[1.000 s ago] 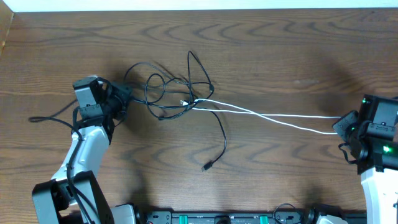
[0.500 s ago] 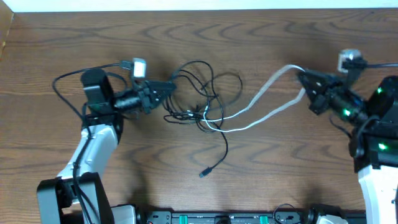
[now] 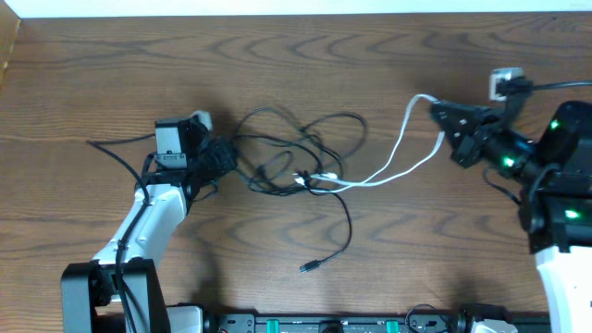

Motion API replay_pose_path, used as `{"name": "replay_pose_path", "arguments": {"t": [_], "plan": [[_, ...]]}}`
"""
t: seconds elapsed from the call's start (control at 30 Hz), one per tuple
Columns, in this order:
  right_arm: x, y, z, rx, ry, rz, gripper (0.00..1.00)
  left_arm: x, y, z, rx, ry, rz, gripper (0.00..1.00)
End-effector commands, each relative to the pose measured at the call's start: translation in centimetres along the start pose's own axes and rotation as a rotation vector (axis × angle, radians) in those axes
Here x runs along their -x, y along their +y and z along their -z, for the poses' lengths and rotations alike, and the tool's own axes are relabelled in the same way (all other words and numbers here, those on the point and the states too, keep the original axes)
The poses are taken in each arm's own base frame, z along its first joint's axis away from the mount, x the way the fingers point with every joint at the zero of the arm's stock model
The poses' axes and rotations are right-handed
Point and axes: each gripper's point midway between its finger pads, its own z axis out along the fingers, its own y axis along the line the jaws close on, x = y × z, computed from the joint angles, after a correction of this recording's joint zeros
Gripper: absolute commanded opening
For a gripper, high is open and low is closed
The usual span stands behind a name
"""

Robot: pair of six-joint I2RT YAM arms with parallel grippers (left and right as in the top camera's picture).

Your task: Untangle cables

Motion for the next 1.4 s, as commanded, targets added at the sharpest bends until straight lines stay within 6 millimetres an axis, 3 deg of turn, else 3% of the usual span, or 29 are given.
{"name": "replay_pose_path", "arguments": {"t": [0.0, 0.17, 0.33, 0.43, 0.63, 0.77, 0.9, 1.03, 1.2, 1.37], "plan": [[4.8, -4.5, 4.2, -0.417, -0.157, 0.051, 0.01, 3.7, 6.5, 1.9, 0.376, -0.252, 0.158, 0.07], [7.1, -7.6, 9.5, -0.709, -0.228, 0.006, 0.01, 4.9, 8.7, 3.3, 0.489, -0.376, 0.277, 0.08], [8.0, -9.3, 12.4, -0.784, -0.301, -0.088, 0.01, 5.5, 9.7, 4.3, 0.516, -0.489, 0.459, 0.08], [8.0, -9.9, 13.1, -0.798, -0.317, -0.130, 0.01, 5.6, 9.8, 4.3, 0.507, -0.500, 0.498, 0.08], [7.7, -9.1, 11.8, -0.722, -0.259, -0.071, 0.01, 5.1, 8.7, 3.4, 0.443, -0.442, 0.497, 0.08], [6.9, -9.1, 11.0, -0.689, -0.211, -0.071, 0.01, 5.2, 5.6, 1.9, 0.283, -0.346, 0.409, 0.08], [6.1, -10.2, 11.0, -0.735, -0.176, -0.082, 0.01, 5.8, 0.9, 1.0, 0.056, -0.280, 0.290, 0.08], [4.5, -10.0, 9.4, -0.653, -0.098, -0.138, 0.23, 6.4, -2.1, 1.1, -0.091, -0.259, 0.250, 0.08], [0.7, -8.5, 6.2, -0.455, 0.076, -0.256, 0.41, 6.0, -3.1, 1.1, -0.177, -0.205, 0.533, 0.08], [-2.6, -7.7, 3.6, -0.374, 0.227, -0.321, 0.47, 5.3, -4.3, 1.2, -0.261, -0.098, 0.953, 0.08]]}}
